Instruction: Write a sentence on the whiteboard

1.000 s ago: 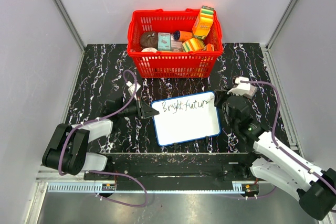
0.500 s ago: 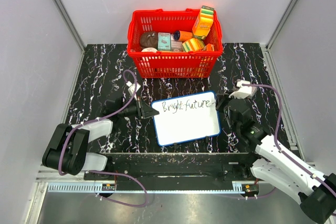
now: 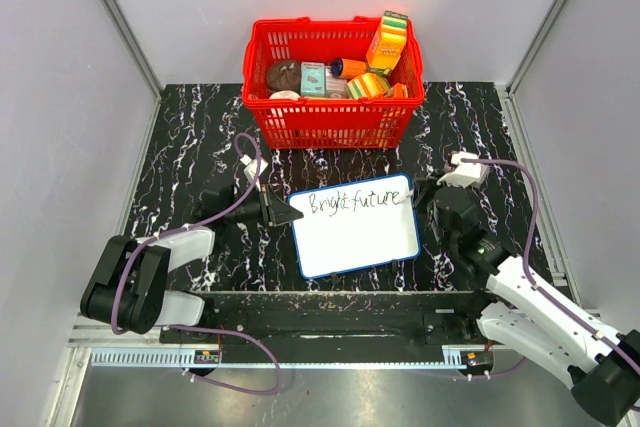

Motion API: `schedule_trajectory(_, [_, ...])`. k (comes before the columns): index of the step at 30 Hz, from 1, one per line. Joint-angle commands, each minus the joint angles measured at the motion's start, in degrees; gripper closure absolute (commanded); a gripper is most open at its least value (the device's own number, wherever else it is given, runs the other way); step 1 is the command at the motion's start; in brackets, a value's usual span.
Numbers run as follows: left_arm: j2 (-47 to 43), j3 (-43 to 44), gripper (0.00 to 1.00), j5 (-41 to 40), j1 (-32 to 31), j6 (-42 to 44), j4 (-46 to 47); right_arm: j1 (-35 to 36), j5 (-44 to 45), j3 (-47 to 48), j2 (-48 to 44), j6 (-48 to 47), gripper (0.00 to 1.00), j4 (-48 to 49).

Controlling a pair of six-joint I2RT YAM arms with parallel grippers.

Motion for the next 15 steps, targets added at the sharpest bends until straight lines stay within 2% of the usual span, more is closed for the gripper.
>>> schedule_trajectory(1, [1.58, 0.31, 1.0, -6.93, 0.3, 6.56, -2.13, -0.32, 2.91, 3.52, 0.27, -2.18, 1.0, -0.3])
schedule_trajectory(8, [1.41, 0.31, 1.0, -6.93, 0.3, 6.56, -2.13, -0.24, 4.66, 2.91, -3.51, -3.67, 1.0, 1.9])
schedule_trajectory(15, [1.5, 0.31, 1.0, -6.84, 0.3, 6.56, -2.13, -0.41, 5.02, 4.14, -2.37, -5.0, 1.0, 2.34])
